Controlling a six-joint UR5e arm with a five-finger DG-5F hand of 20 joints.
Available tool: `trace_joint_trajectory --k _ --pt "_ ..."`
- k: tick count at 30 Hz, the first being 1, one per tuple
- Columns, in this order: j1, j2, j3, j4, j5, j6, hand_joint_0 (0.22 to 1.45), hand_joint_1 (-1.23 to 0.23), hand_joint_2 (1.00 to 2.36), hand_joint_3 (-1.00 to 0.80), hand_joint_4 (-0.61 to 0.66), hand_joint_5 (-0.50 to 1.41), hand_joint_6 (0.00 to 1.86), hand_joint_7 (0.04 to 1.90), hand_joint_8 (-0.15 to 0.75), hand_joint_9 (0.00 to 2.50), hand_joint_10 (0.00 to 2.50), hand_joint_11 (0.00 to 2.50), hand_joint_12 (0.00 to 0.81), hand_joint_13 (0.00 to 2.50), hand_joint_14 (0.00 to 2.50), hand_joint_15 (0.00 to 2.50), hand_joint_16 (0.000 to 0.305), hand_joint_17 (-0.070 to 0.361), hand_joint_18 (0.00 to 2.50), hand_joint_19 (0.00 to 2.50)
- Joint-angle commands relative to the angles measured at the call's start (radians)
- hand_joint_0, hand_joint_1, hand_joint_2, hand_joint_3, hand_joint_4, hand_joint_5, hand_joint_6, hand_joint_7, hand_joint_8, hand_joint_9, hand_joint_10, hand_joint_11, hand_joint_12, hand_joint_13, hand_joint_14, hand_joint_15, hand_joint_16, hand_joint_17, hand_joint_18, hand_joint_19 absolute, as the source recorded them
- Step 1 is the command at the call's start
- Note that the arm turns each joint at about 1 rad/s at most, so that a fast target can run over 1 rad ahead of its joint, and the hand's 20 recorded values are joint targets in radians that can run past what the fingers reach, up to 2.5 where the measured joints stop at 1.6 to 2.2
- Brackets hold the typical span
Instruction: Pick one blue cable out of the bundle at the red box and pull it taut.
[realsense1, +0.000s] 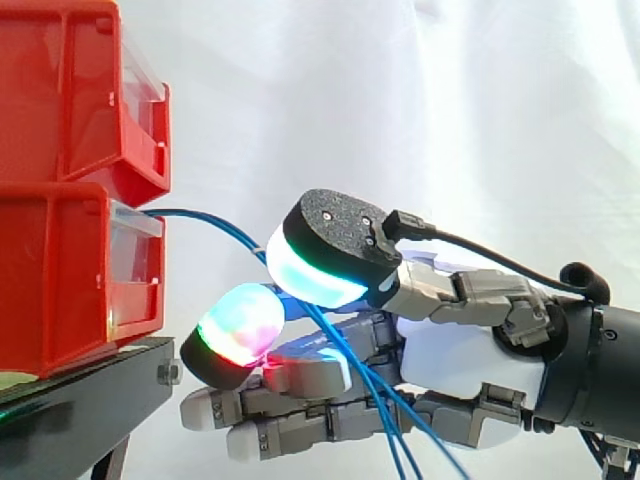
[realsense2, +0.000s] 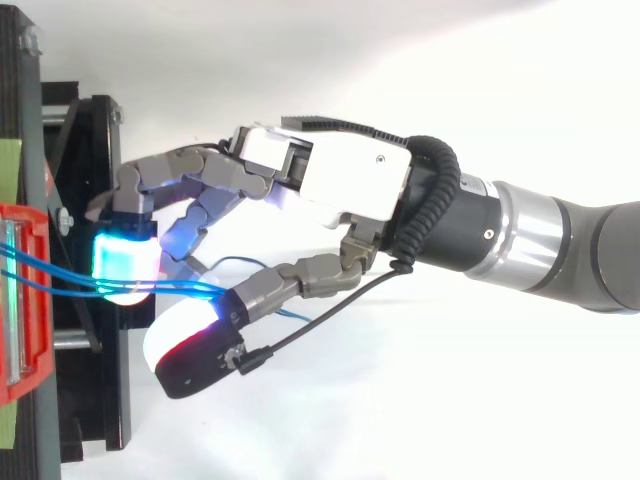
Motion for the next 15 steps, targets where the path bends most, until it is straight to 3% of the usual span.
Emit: trace_joint_trajectory --k 1,15 --pt "0.0 0.001 0.0 -0.022 -0.002 0.015 0.54 -0.78 1.0 -0.5 0.19 -0.11 0.59 1.25 0.326 0.96 0.31 1.65 0.44 0.53 0.01 0.29 0.063 0.142 0.45 0.3" --pt "-0.003 0.002 0.001 -0.025 -0.002 0.041 0.53 -0.67 1.0 -0.5 0.19 -0.09 0.53 1.32 0.334 1.0 0.12 1.65 0.444 0.53 0.01 0.29 0.063 0.142 0.48 0.32"
